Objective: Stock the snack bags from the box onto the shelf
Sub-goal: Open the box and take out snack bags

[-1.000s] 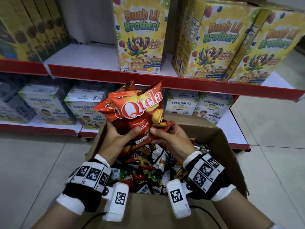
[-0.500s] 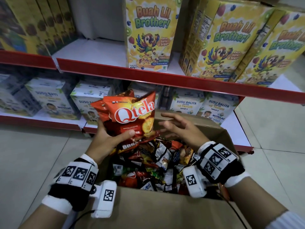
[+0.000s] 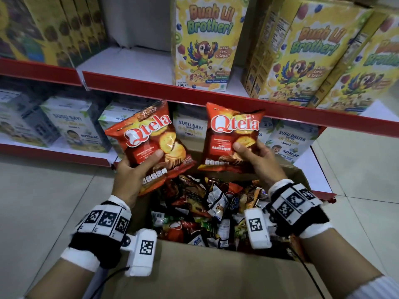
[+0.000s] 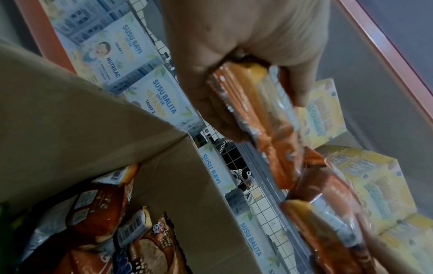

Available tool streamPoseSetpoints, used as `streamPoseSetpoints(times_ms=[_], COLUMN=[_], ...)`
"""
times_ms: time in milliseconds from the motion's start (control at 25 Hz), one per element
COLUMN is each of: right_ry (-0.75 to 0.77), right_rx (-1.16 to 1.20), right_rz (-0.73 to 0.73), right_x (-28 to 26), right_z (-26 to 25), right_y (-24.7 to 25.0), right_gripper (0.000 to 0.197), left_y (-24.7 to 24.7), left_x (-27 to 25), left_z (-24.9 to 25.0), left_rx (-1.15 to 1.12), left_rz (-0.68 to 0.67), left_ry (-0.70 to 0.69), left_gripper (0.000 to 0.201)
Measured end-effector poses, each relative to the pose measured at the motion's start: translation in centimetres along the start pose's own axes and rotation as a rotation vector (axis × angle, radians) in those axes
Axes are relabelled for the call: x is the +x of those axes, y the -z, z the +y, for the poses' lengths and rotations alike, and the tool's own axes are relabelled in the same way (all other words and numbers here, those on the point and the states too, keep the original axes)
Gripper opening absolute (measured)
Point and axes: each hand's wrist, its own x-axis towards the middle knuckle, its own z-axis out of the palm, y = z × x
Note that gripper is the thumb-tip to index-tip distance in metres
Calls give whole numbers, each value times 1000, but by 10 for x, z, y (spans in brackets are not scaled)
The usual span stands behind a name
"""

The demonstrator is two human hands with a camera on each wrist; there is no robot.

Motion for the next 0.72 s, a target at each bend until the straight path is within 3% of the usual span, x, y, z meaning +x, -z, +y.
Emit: streamPoseSetpoints(times_ms=[80, 240, 320, 440, 520, 640, 720], right_ry=[-5, -101, -119, -130, -133, -42, 15], right_rx=[-28, -8, 29, 85, 16, -574, -927], right_rz=[25, -213, -286, -357, -372, -507, -667], right_x=[0, -6, -9, -11, -10, -2, 7], right_z=[0, 10, 14, 12, 13, 22, 34], right_y=[8, 7, 5, 5, 3, -13, -30], right_gripper=[78, 74, 65, 46, 46, 31, 28], left_y=[-7, -35, -46, -47, -34, -4, 18], left_x=[-5, -17, -19, -16, -13, -11, -10], left_z=[-1, -8, -10, -5, 0, 5, 8], left_rx=[-67, -75, -70, -96, -115, -129, -138], left_rz=[-111, -453, -536, -485, -399, -278, -212], left_ry=[64, 168, 207, 183, 146, 111, 105], left_gripper=[57, 60, 60, 62, 68, 68, 46])
